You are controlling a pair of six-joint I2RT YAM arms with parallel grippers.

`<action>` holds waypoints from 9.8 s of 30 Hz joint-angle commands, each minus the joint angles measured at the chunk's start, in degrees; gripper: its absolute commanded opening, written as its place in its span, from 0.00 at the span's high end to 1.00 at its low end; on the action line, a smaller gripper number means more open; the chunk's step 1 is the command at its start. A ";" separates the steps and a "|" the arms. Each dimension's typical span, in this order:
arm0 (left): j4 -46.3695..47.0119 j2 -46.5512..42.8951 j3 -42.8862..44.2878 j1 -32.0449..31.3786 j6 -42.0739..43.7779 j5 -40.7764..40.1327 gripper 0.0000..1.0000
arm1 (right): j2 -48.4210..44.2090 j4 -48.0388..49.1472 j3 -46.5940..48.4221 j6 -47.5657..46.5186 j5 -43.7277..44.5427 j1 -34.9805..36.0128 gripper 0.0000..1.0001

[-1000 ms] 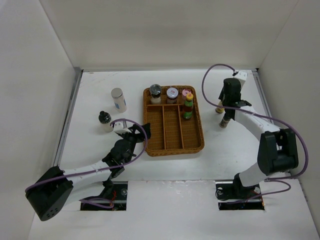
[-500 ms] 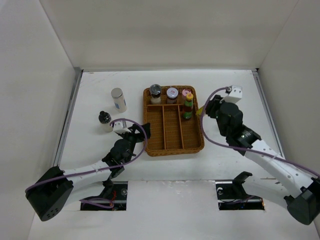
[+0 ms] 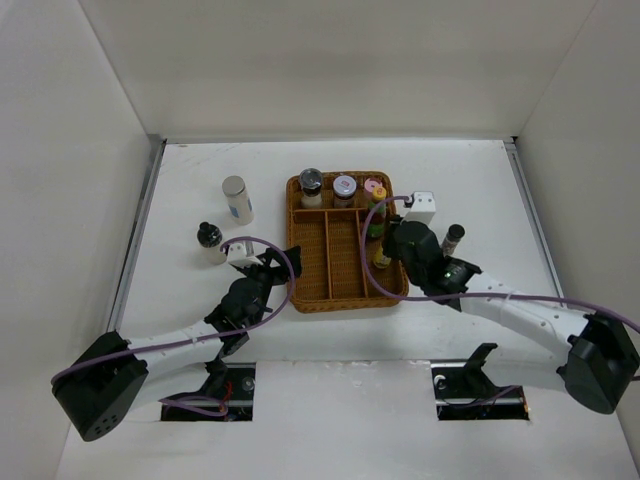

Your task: Organize the condiment bottles

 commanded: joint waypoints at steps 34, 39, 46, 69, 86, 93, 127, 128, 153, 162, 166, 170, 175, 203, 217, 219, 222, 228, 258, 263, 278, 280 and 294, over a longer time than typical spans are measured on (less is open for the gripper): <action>3.28 0.60 0.99 -0.31 -1.05 0.78 0.21 | 2.31 6.59 -5.31 2.20 1.37 -28.32 0.20; 3.28 0.43 0.91 -0.31 -1.14 0.87 0.21 | 7.76 10.01 -3.99 2.20 0.05 -29.72 0.31; 3.28 0.60 0.91 -0.31 -1.23 0.96 0.21 | 6.64 12.84 -4.51 0.62 4.42 -29.03 0.64; 2.40 -2.38 0.03 1.09 -1.23 0.52 0.21 | 13.98 6.24 30.01 -15.29 5.33 11.93 0.67; 1.96 -1.95 0.11 1.53 -1.76 1.13 0.21 | 37.03 13.53 31.00 -11.43 2.15 4.29 0.68; 2.22 -1.33 0.20 1.71 -1.85 1.13 0.21 | 40.38 15.29 29.77 -8.88 0.22 2.79 0.66; -29.73 -19.78 13.89 6.19 -1.06 -1.67 0.42 | 9.46 14.33 18.09 -10.63 -3.04 7.80 0.32; -33.34 -20.22 16.00 7.15 -0.62 -2.72 0.45 | 6.83 14.68 16.16 -10.37 -3.03 8.32 0.45; -52.36 26.34 56.10 28.07 10.90 -2.03 0.18 | -5.59 28.04 -7.50 -4.48 -7.25 10.88 0.30; -51.48 35.05 60.32 29.92 10.90 -0.19 0.23 | -5.07 28.04 -7.59 -3.95 -7.52 10.70 0.29; -50.87 36.20 60.76 30.01 10.99 -0.45 0.40 | -4.97 28.04 -7.59 -3.95 -7.52 10.61 0.29; -48.50 31.47 58.75 29.40 10.90 -0.97 0.59 | -5.50 28.13 -7.94 -3.95 -7.34 10.09 0.29; -44.72 19.26 56.98 26.06 13.18 -5.18 0.60 | -4.89 28.21 -7.94 -3.78 -7.52 9.82 0.29; -36.28 26.26 49.86 0.57 11.16 -7.92 0.63 | -9.28 29.97 -11.63 0.53 -8.57 4.29 0.29; -36.80 29.35 48.11 0.13 10.46 -10.55 0.27 | -9.37 29.97 -11.81 0.53 -8.04 3.85 0.29; -36.36 26.89 47.75 -0.13 10.55 -10.30 0.17 | -9.54 29.97 -11.81 0.53 -7.95 3.85 0.29; -37.33 21.54 47.40 -0.75 11.68 -10.73 0.13 | -9.63 29.97 -11.89 0.53 -7.95 3.85 0.29; -47.23 7.83 43.01 2.76 10.73 -15.30 0.18 | -9.11 29.80 -11.72 0.53 -7.95 3.85 0.29; -47.97 9.47 28.59 30.45 4.13 -6.17 0.26 | -5.50 29.88 -10.23 0.70 -8.57 5.08 0.26; -45.16 11.06 28.33 32.38 4.48 -5.90 0.31 | -4.71 29.97 -10.05 0.70 -8.57 5.25 0.26; -46.19 4.85 27.98 29.32 5.27 -7.65 0.60 | -5.50 29.97 -10.57 0.70 -8.48 5.52 0.26; -49.01 -0.17 29.11 26.60 5.36 -9.14 0.60 | -5.76 29.97 -10.66 0.70 -8.48 5.34 0.26; -51.06 -2.05 33.86 -11.72 1.05 -12.14 0.61 | -7.78 29.80 -11.63 0.62 -7.78 3.32 0.27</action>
